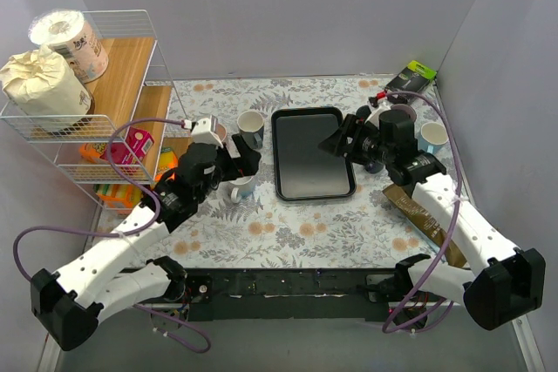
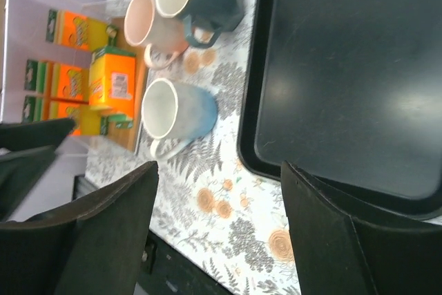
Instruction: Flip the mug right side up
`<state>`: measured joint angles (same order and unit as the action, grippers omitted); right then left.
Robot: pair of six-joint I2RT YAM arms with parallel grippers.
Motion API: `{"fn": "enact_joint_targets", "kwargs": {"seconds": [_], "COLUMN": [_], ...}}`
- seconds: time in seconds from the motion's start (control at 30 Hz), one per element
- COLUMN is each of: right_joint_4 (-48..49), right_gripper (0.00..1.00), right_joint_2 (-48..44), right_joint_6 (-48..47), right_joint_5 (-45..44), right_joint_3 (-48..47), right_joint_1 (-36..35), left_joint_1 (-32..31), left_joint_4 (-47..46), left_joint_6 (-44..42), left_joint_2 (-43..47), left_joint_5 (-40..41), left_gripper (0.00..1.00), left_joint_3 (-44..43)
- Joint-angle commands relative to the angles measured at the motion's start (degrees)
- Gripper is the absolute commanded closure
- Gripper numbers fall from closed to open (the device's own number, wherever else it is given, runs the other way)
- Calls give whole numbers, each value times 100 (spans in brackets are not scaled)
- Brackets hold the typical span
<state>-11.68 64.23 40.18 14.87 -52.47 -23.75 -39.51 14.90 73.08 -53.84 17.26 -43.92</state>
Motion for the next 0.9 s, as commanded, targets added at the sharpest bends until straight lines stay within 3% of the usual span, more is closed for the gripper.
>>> {"fn": "enact_joint_targets", "kwargs": {"seconds": [0.0,0.2,0.37,0.53,0.87], "right_joint_4": [-922,-1617,-2056,-1908,-2268], "right_gripper": [21,21,20,20,20], "right_joint_2": [-270,-1043,-1719,-2475,-2722], "right_joint_6": [-546,-1574,-1989,-1927,-1708], "right_joint_5": [-1099,-2531,-3778,-3939,-4257], "right_joint_3": [-859,-1801,-2723,-2795,-3050], "right_joint_1": [46,98,107,98,98], "left_joint_1": [-13,-22,-13,-13,-13], "left_joint_4": [898,2165,2351,2685,2923], "left_joint_6": [65,321,277,426,268], "left_joint_2": [111,-311,-100,-30,146], "left_joint_5": [-618,-732,-478,-82,94], "left_gripper": [2,2,2,2,2], "left_joint_3": [-1047,-2215,-2595,-3174,-3659]}}
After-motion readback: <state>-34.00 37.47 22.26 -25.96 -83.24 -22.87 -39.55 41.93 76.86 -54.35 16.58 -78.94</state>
